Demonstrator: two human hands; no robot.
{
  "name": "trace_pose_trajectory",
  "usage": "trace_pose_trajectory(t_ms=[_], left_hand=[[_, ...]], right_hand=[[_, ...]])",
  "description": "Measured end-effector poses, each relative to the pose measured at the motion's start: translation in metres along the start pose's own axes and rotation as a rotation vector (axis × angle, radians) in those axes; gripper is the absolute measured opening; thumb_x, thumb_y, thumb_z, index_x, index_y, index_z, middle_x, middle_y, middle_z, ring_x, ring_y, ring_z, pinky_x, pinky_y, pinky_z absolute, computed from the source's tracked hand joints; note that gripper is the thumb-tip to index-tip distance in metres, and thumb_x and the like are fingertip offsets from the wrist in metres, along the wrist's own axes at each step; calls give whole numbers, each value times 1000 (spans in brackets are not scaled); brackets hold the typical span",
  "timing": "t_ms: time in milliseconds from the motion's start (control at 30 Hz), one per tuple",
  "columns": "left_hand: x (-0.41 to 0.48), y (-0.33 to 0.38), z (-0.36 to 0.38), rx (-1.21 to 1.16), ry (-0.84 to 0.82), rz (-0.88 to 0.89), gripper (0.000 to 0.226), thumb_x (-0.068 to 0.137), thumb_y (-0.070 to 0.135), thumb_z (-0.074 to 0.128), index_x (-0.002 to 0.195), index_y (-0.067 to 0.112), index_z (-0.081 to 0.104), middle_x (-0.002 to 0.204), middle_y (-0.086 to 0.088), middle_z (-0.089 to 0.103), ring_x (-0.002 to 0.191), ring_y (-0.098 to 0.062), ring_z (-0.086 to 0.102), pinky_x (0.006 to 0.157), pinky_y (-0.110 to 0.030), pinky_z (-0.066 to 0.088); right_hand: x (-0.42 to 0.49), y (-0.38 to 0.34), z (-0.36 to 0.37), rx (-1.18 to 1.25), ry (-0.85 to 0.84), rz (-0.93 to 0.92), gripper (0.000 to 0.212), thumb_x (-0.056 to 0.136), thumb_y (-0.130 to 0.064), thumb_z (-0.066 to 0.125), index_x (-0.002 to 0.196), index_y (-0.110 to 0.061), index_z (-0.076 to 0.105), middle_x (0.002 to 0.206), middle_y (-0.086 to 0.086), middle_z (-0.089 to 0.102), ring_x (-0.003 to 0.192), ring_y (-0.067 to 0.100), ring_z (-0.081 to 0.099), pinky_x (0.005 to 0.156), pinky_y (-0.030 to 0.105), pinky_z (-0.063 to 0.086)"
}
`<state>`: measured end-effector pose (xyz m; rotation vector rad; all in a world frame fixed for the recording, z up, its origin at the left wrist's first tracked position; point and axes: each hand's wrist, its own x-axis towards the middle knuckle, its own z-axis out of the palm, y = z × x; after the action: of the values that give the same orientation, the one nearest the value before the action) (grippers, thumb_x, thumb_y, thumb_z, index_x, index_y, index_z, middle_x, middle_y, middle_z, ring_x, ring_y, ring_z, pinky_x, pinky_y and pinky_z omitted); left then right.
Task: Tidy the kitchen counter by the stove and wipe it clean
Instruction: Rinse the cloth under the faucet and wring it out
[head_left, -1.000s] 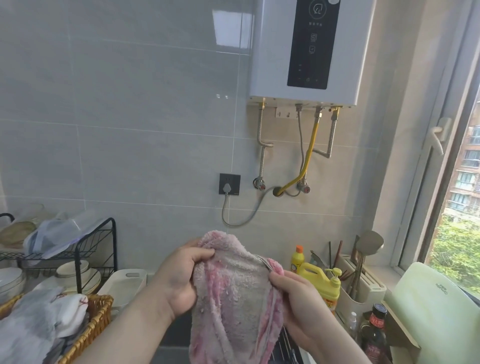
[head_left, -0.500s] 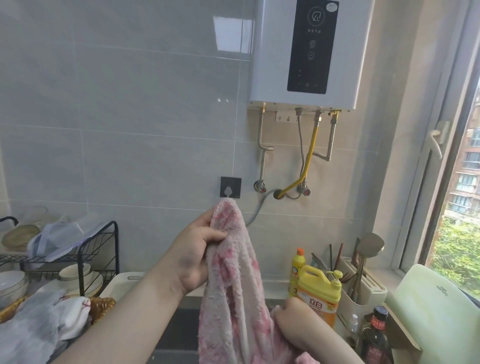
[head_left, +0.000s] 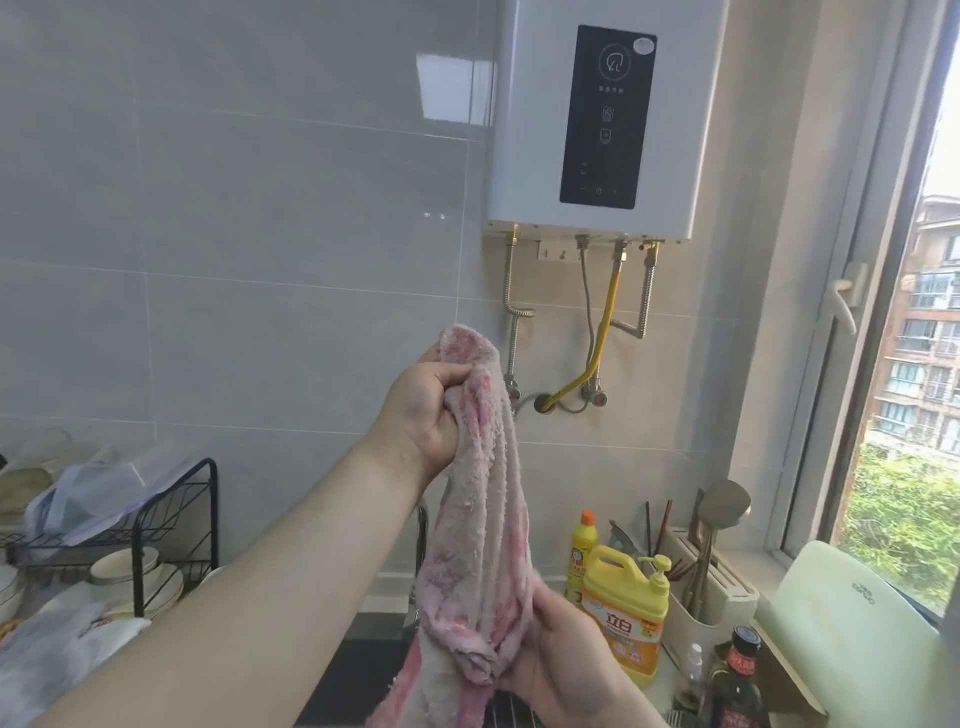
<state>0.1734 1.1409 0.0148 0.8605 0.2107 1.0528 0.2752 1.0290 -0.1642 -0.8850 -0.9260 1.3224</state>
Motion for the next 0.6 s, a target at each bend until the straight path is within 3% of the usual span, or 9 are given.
trace_pose_trajectory(t_ms=[33,100,200,300,433,500,567,600], left_hand=[[5,2,0,11,26,15,33,91,-14,34,95,9,57,72,-15,58,50,-21,62,51,-30,57],[13,7,-2,36,55,41,29,94,-12,35,93,9,54,71,-14,56,48,-19,61,50,-28,56],[19,8,-13,61,48,0,28,94,-4,42,76,14,53,66,-8,55,54,-19,60,55,-29,56],[20,-8,-44,158,60,-174,39,95,11,44,59,9,57,62,-10,57,57,-24,62,71,-36,55],[4,-47,-101,498,101,-443,22,88,22,56,88,2,64,90,-19,64,85,-31,64,87,-40,53],[-11,-66,-125,574,71,-579,40,66,35,78,92,7,63,99,-16,61,91,-30,61,95,-40,47],[-40,-78,-128,625,131,-640,53,44,40,87,78,5,65,85,-16,63,79,-30,62,86,-38,47],[-51,-84,-128,603,196,-624,49,51,38,87,75,-1,68,79,-20,67,75,-32,64,81,-36,48]], right_hand=[[-1,-4,5,127,14,-19,60,98,-49,42,136,-5,54,142,27,48,132,43,46,116,56,25],[-7,-11,10,294,-79,-124,61,97,-40,52,143,-1,43,147,29,41,135,42,42,115,53,27],[-5,-25,22,173,-228,-200,44,78,0,69,120,7,63,117,34,63,104,43,65,92,49,52],[-8,-50,32,180,-171,-219,43,71,10,65,114,8,64,111,35,64,95,41,68,87,52,55],[-8,-87,41,216,-137,-209,42,71,16,59,113,12,61,108,37,63,93,44,66,86,55,55],[-7,-99,39,229,-84,-191,42,77,20,54,118,11,57,111,37,61,97,46,64,85,55,56],[-3,-104,35,259,-39,-171,42,81,18,48,120,10,56,111,37,61,97,46,64,83,55,56],[-1,-105,34,273,-39,-165,41,80,18,47,119,10,57,109,37,62,94,45,65,82,55,56]])
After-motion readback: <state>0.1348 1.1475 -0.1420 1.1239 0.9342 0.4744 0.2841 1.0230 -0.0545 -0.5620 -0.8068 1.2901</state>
